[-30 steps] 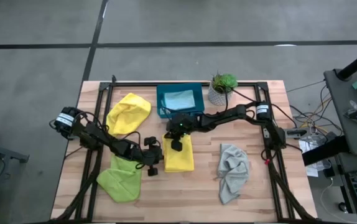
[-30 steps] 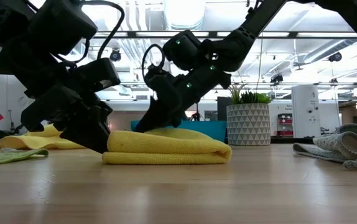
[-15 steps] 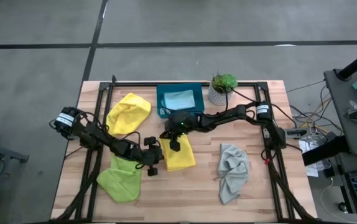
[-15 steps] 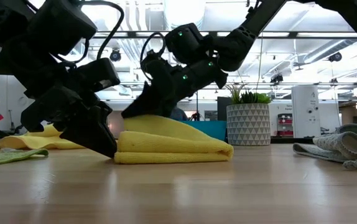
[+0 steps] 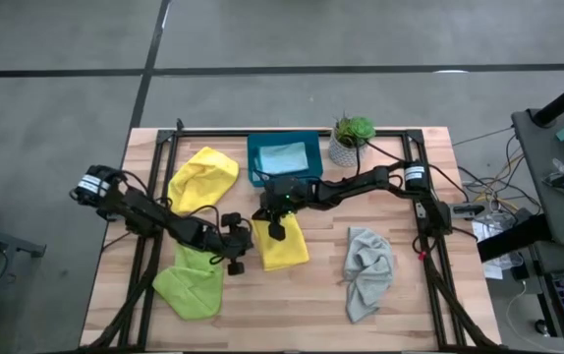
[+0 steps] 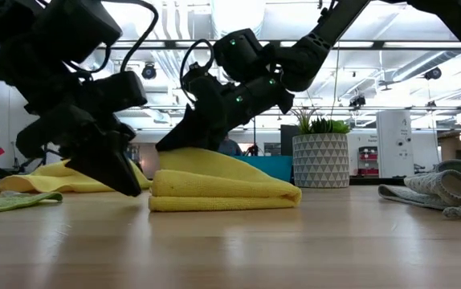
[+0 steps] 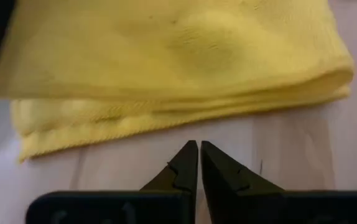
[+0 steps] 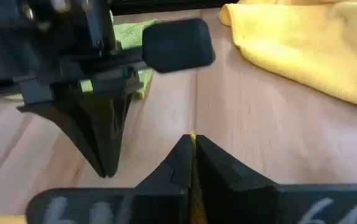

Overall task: Fold microfiber towels
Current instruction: Fold the right yellow microfiber cloth

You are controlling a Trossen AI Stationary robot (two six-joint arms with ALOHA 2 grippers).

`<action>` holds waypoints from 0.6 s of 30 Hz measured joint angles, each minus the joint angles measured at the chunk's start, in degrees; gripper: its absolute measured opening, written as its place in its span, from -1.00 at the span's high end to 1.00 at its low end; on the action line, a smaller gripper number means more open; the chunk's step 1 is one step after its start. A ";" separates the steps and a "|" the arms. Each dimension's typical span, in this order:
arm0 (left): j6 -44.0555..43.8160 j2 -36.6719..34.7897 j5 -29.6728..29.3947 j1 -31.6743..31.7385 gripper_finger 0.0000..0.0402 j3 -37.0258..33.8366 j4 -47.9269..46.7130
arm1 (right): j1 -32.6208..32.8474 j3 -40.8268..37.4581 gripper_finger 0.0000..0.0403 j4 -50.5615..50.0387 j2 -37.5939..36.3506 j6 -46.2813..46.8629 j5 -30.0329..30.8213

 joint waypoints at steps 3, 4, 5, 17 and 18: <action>0.73 -0.74 -2.27 0.09 0.97 -0.15 -1.03 | 0.02 0.00 0.96 -0.06 0.00 -0.34 0.00; 1.57 -0.74 -4.23 0.21 0.97 -0.27 -1.28 | 0.02 0.00 0.96 -0.06 0.00 -0.38 0.00; 2.02 -0.65 -5.80 0.37 0.97 -0.33 -1.37 | 0.02 0.00 0.96 -0.06 0.00 -0.42 0.00; 6.08 7.66 -12.16 4.44 0.97 -0.07 6.77 | 0.02 0.00 0.96 0.14 0.00 -1.69 0.24; 6.08 8.00 -12.33 4.42 0.97 -0.07 7.15 | 0.02 0.00 0.96 0.14 0.00 -1.73 1.20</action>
